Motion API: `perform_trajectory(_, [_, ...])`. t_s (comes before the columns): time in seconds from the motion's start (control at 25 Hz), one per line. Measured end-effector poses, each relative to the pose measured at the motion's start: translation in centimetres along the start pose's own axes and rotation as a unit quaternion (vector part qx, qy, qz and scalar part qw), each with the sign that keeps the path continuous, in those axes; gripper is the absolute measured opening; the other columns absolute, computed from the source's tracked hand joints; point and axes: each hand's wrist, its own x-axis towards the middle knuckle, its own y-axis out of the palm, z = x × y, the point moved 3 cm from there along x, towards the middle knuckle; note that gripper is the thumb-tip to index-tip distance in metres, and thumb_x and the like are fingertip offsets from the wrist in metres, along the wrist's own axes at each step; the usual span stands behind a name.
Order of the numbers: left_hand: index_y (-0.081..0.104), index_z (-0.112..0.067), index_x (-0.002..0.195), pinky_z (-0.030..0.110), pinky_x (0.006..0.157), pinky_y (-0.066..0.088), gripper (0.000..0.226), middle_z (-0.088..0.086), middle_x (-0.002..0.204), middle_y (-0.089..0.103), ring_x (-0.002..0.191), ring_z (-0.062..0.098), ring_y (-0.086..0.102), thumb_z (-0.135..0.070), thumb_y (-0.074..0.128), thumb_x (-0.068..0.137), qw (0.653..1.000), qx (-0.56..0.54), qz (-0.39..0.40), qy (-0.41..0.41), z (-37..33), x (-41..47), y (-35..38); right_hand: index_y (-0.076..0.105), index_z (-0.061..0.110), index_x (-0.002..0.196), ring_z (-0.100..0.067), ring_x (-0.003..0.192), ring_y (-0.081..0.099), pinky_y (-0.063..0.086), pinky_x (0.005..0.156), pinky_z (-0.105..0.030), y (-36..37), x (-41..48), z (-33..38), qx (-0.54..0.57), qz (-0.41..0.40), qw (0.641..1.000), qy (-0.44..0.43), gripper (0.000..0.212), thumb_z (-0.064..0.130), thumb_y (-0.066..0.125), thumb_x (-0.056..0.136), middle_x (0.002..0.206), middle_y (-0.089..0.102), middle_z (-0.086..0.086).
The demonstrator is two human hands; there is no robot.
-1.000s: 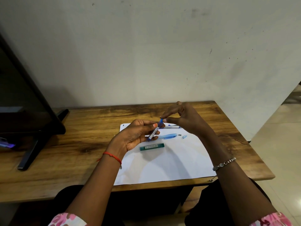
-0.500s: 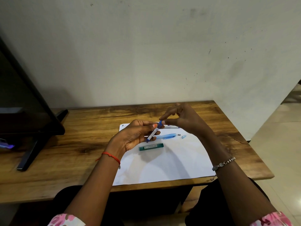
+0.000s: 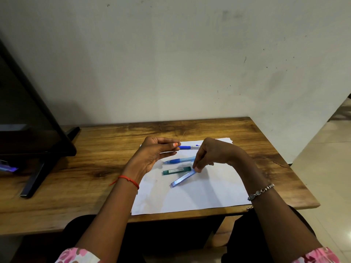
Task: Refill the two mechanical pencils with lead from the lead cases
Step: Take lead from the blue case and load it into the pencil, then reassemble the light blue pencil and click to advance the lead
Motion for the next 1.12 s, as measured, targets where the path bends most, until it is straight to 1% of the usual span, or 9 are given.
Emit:
perform_trajectory(0.16, [0.067, -0.001, 0.089, 0.017, 0.061, 0.057, 0.013, -0.004, 0.061, 0.073, 0.060, 0.008, 0.069, 0.005, 0.063, 0.078, 1.000, 0.022, -0.015, 0.012, 0.0, 0.0, 0.0, 0.075, 0.001, 0.089, -0.008, 0.053, 0.045, 0.034, 0.044, -0.014, 0.4, 0.1, -0.4, -0.045, 0.028, 0.997, 0.047, 0.020, 0.006, 0.076, 0.070, 0.061, 0.063, 0.001])
perform_trajectory(0.24, [0.067, 0.001, 0.090, 0.015, 0.058, 0.056, 0.014, -0.005, 0.058, 0.071, 0.057, 0.008, 0.069, 0.006, 0.064, 0.077, 0.998, 0.050, -0.018, 0.017, 0.1, 0.1, 0.2, 0.075, 0.000, 0.090, -0.008, 0.053, 0.048, 0.035, 0.045, -0.015, 0.1, 0.1, -0.5, -0.020, 0.002, 0.999, 0.039, 0.018, 0.009, 0.073, 0.075, 0.064, 0.066, 0.000])
perform_trajectory(0.32, [0.067, 0.004, 0.092, 0.015, 0.057, 0.056, 0.017, -0.005, 0.058, 0.071, 0.056, 0.007, 0.068, 0.006, 0.065, 0.076, 0.997, 0.075, -0.014, 0.026, 0.1, 0.1, 0.5, 0.074, -0.001, 0.089, -0.006, 0.052, 0.050, 0.036, 0.045, -0.015, -0.6, 0.2, -0.6, 0.051, -0.084, 0.995, 0.021, 0.017, 0.013, 0.071, 0.079, 0.068, 0.069, -0.002])
perform_trajectory(0.44, [0.068, 0.004, 0.096, 0.015, 0.058, 0.055, 0.020, 0.000, 0.068, 0.070, 0.058, 0.007, 0.068, 0.004, 0.067, 0.075, 0.992, 0.117, -0.001, 0.043, 0.2, 0.1, 1.2, 0.072, -0.003, 0.092, -0.010, 0.054, 0.055, 0.040, 0.044, -0.016, -1.2, 0.3, -0.7, 0.198, -0.194, 0.961, 0.008, 0.020, 0.014, 0.068, 0.082, 0.077, 0.070, -0.009])
perform_trajectory(0.6, [0.068, 0.004, 0.096, 0.014, 0.058, 0.054, 0.020, -0.002, 0.068, 0.071, 0.060, 0.006, 0.068, 0.003, 0.067, 0.076, 0.990, 0.127, 0.015, 0.065, 0.2, 0.2, 1.8, 0.070, -0.005, 0.096, -0.014, 0.055, 0.058, 0.045, 0.049, -0.019, -1.0, 0.4, -0.4, 0.295, -0.207, 0.933, 0.014, 0.021, 0.011, 0.068, 0.082, 0.084, 0.070, -0.014])
perform_trajectory(0.72, [0.070, -0.001, 0.096, 0.013, 0.060, 0.054, 0.019, 0.004, 0.080, 0.070, 0.064, 0.008, 0.068, -0.003, 0.068, 0.077, 0.987, 0.148, -0.009, 0.066, 0.3, 0.4, 2.0, 0.070, -0.005, 0.097, -0.018, 0.061, 0.058, 0.044, 0.053, -0.022, -1.3, 0.3, -0.7, 0.312, -0.227, 0.922, 0.015, 0.021, 0.011, 0.066, 0.083, 0.089, 0.070, -0.015])
perform_trajectory(0.84, [0.072, -0.007, 0.095, 0.007, 0.062, 0.047, 0.019, 0.001, 0.086, 0.068, 0.072, 0.006, 0.060, -0.013, 0.071, 0.077, 0.940, 0.317, -0.045, 0.118, 0.7, 0.9, 2.2, 0.069, -0.007, 0.094, -0.017, 0.059, 0.057, 0.044, 0.050, -0.020, -1.8, 0.1, -1.2, 0.321, -0.291, 0.901, 0.019, 0.019, 0.008, 0.064, 0.085, 0.088, 0.069, -0.015])
perform_trajectory(0.92, [0.072, -0.008, 0.095, 0.015, 0.068, 0.044, 0.020, 0.004, 0.092, 0.069, 0.077, 0.009, 0.056, -0.017, 0.071, 0.077, 0.896, 0.418, -0.037, 0.145, 1.3, 1.0, 2.8, 0.069, -0.006, 0.090, -0.018, 0.058, 0.057, 0.044, 0.051, -0.022, -2.1, 0.0, -1.5, 0.329, -0.325, 0.886, 0.021, 0.014, 0.006, 0.063, 0.085, 0.088, 0.069, -0.016])
perform_trajectory(1.12, [0.067, -0.008, 0.102, 0.029, 0.081, 0.049, 0.025, 0.009, 0.106, 0.064, 0.088, 0.017, 0.057, -0.019, 0.068, 0.080, 0.858, 0.498, -0.008, 0.123, 2.7, 1.7, 3.4, 0.070, -0.004, 0.086, -0.018, 0.059, 0.057, 0.043, 0.051, -0.025, -2.5, -0.1, -1.8, 0.320, -0.367, 0.873, 0.014, 0.011, 0.005, 0.063, 0.085, 0.085, 0.069, -0.015])
